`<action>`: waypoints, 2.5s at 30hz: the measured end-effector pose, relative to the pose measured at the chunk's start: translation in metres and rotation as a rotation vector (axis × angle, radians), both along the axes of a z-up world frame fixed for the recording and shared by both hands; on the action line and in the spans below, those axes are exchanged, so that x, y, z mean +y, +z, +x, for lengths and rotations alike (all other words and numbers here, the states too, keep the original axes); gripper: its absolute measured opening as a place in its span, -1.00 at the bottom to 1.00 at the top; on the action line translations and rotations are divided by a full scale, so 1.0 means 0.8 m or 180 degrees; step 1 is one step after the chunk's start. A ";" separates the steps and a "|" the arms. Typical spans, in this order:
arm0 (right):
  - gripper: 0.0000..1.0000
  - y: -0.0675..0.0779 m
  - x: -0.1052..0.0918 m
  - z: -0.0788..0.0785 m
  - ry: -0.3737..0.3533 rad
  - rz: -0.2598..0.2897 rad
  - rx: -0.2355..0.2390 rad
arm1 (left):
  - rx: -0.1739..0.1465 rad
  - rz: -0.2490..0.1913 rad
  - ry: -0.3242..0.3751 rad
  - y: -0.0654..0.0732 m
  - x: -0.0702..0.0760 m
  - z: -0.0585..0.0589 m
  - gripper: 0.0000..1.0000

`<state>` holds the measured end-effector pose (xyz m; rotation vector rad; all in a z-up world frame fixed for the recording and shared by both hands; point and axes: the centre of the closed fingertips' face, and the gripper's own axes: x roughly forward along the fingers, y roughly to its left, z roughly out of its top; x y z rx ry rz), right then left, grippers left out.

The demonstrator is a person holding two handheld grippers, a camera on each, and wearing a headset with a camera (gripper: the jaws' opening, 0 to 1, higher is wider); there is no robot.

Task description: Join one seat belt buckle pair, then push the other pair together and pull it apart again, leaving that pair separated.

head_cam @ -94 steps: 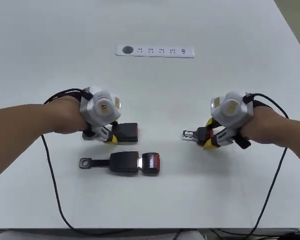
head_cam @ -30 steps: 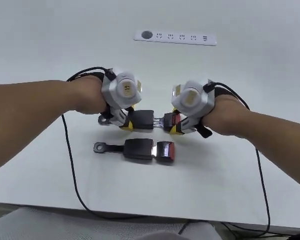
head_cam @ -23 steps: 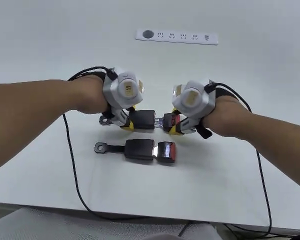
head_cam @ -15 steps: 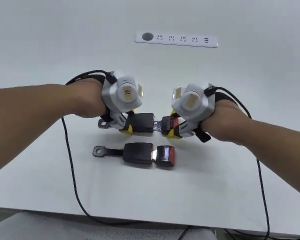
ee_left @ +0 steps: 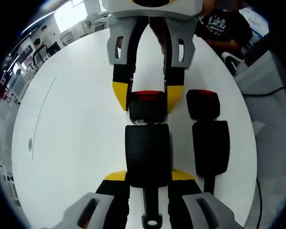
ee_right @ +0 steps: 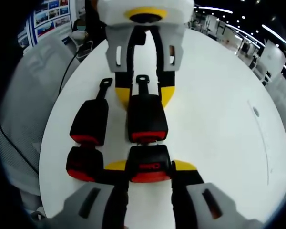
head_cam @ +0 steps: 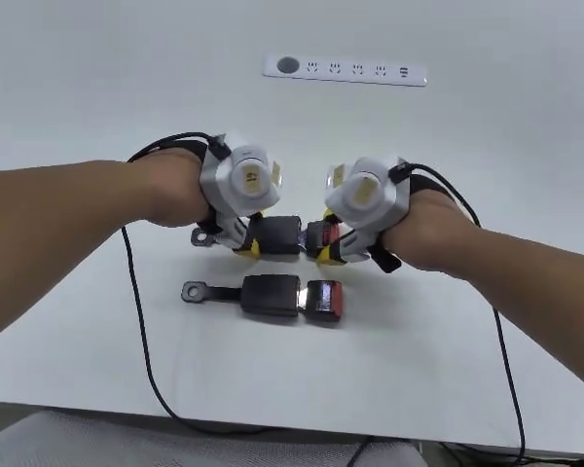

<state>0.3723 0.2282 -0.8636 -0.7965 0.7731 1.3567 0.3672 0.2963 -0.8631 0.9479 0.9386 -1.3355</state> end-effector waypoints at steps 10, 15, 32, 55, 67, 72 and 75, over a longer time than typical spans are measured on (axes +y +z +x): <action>-0.31 0.006 0.002 -0.009 0.0029 0.0008 0.0037 | 0.0015 -0.0047 -0.0004 -0.002 0.000 0.002 -0.38; -0.31 0.007 -0.002 -0.011 0.0036 -0.0104 0.0018 | -0.0001 -0.0048 -0.0015 -0.003 0.001 0.003 -0.38; -0.29 0.009 -0.074 -0.015 0.0033 -0.0248 0.0089 | -0.0004 0.0017 -0.0015 -0.001 0.000 0.000 -0.37; -0.27 0.008 -0.230 -0.028 -0.0321 -0.0727 0.0069 | -0.0074 0.0083 0.0137 0.009 0.000 -0.009 -0.36; 0.01 0.021 -0.235 -0.028 -0.0301 -0.0891 -0.0301 | -0.0403 0.0094 0.0195 0.027 0.026 -0.009 -0.38; 0.19 0.053 -0.217 -0.032 -0.0721 -0.0401 -0.0402 | -0.0534 -0.0087 0.0518 0.053 0.051 -0.010 -0.26; 0.25 0.071 -0.212 -0.050 -0.0701 -0.0300 -0.0548 | -0.0651 -0.0235 0.0624 0.071 0.067 -0.019 -0.18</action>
